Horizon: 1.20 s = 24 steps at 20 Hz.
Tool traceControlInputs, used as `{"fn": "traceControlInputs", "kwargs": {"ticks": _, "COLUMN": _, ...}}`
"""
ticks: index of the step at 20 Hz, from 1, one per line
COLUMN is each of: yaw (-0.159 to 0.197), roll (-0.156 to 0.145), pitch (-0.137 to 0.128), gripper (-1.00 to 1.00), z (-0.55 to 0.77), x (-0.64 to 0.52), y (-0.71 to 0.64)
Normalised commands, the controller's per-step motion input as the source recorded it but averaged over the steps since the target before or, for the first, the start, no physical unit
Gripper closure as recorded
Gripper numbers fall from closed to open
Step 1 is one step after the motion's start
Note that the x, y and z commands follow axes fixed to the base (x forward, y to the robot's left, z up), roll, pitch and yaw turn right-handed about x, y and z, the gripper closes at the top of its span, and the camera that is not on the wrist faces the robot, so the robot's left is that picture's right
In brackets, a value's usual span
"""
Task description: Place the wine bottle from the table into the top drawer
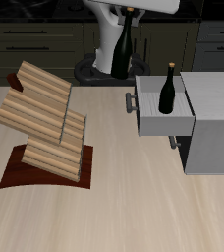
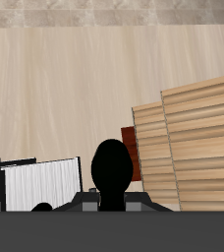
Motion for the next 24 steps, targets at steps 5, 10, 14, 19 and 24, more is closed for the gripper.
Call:
{"fn": "traceControlInputs", "kwargs": {"ticks": 5, "yaw": 0.000, "roll": 0.009, "pitch": -0.014, "gripper": 1.00, "z": 0.07, "x": -0.19, "y": 0.01}}
{"fn": "traceControlInputs", "kwargs": {"ticks": 10, "yaw": -0.012, "roll": -0.029, "pitch": 0.004, "gripper": 1.00, "z": 0.05, "x": -0.21, "y": -0.09}}
{"fn": "traceControlInputs", "kwargs": {"ticks": 14, "yaw": 0.015, "roll": -0.016, "pitch": -0.025, "gripper": 1.00, "z": 0.08, "x": -0.37, "y": -0.11}}
{"fn": "traceControlInputs", "kwargs": {"ticks": 19, "yaw": 0.001, "roll": -0.024, "pitch": -0.004, "gripper": 1.00, "z": 0.04, "x": -0.15, "y": -0.12}}
{"fn": "traceControlInputs", "kwargs": {"ticks": 24, "yaw": 0.000, "roll": -0.013, "pitch": -0.027, "gripper": 1.00, "z": 0.03, "x": -0.29, "y": -0.01}}
